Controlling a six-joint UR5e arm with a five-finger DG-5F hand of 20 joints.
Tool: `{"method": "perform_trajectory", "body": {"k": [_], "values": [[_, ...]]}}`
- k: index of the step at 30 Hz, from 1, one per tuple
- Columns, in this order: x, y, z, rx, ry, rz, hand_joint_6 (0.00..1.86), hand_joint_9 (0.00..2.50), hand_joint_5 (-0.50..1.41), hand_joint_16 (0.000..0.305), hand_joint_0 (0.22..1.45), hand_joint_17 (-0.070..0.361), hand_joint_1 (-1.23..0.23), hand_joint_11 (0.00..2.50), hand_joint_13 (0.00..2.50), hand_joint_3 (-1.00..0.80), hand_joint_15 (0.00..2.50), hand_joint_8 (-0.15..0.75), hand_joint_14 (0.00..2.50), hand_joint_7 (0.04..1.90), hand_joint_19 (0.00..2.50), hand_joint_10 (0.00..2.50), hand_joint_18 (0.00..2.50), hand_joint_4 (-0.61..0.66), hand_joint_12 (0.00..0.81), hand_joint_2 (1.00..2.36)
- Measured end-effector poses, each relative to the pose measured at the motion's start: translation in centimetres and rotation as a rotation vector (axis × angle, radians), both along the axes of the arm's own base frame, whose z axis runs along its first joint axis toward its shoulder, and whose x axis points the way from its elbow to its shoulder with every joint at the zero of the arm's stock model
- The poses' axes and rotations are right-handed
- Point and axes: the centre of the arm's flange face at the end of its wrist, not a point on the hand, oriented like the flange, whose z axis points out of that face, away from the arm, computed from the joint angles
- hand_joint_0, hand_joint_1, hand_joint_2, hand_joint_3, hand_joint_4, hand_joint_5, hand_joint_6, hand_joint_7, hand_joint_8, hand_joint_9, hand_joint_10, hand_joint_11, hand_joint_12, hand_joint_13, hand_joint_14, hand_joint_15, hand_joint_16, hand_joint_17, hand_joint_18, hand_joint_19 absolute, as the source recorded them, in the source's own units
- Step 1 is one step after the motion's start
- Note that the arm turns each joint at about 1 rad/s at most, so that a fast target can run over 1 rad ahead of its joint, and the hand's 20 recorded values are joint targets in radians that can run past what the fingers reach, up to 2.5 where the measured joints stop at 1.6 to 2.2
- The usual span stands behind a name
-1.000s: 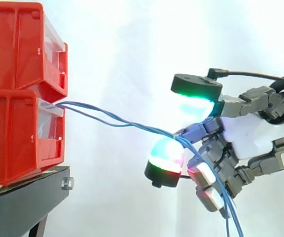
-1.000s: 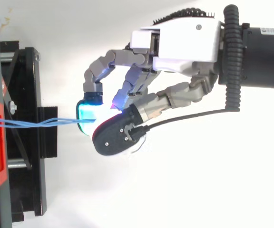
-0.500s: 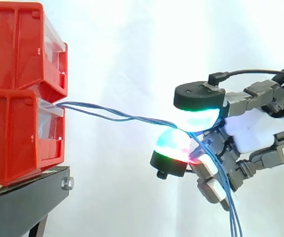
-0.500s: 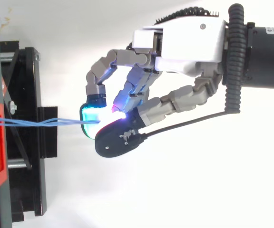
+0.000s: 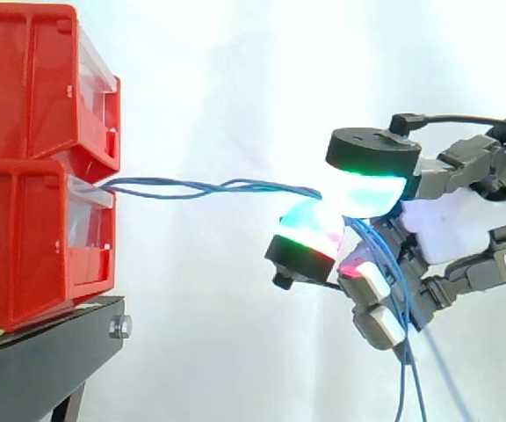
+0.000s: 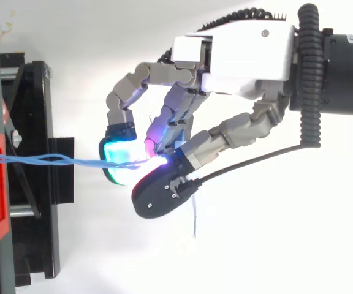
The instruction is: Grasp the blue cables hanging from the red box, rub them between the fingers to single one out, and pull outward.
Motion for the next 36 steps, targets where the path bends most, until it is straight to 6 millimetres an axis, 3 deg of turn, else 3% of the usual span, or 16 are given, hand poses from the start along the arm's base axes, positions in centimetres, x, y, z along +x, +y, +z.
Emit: {"method": "perform_trajectory", "body": {"k": [2, 9, 12, 19, 25, 32, 36], "values": [[0.0, 0.0, 0.0, 0.000, 0.000, 0.000, 0.91, 1.14, -0.14, 0.046, 0.52, 0.103, -0.56, 0.72, 1.06, -0.50, 0.78, 0.207, 0.03, 1.00, 0.74, 0.02, 0.90, 0.00, 0.299, 1.00], [0.0, 0.0, 0.1, 0.000, -0.001, -0.001, 0.89, 1.13, -0.14, 0.045, 0.55, 0.102, -0.48, 0.73, 1.05, -0.47, 0.79, 0.207, 0.03, 1.06, 0.77, 0.02, 0.87, 0.00, 0.294, 1.00], [-0.1, 0.0, 0.4, 0.000, -0.005, -0.001, 0.89, 1.13, -0.15, 0.046, 0.56, 0.103, -0.51, 0.73, 1.05, -0.42, 0.78, 0.216, 0.03, 1.06, 0.77, 0.02, 0.86, 0.01, 0.297, 1.01], [-0.3, 0.0, 1.0, 0.000, -0.008, 0.001, 0.91, 1.06, -0.16, 0.047, 0.60, 0.105, -0.76, 0.74, 1.03, -0.23, 0.79, 0.212, 0.03, 1.04, 0.76, 0.02, 0.87, -0.01, 0.297, 1.01], [-0.4, 0.0, 1.0, 0.001, -0.002, 0.001, 0.92, 1.03, -0.17, 0.043, 0.68, 0.097, -0.82, 0.73, 1.00, -0.48, 0.78, 0.193, 0.03, 0.97, 0.75, 0.02, 0.85, -0.04, 0.277, 1.00], [-0.4, 0.0, 1.2, 0.001, -0.004, 0.003, 0.92, 1.09, -0.16, 0.045, 0.55, 0.101, -0.74, 0.74, 1.03, -0.50, 0.78, 0.203, 0.03, 0.96, 0.74, 0.02, 0.88, 0.02, 0.290, 1.00], [-0.4, 0.0, 1.2, 0.002, -0.004, 0.003, 0.91, 1.13, -0.15, 0.050, 0.48, 0.112, -0.59, 0.72, 1.07, -0.50, 0.77, 0.228, 0.03, 0.95, 0.73, 0.02, 0.93, 0.03, 0.314, 1.00]]}}
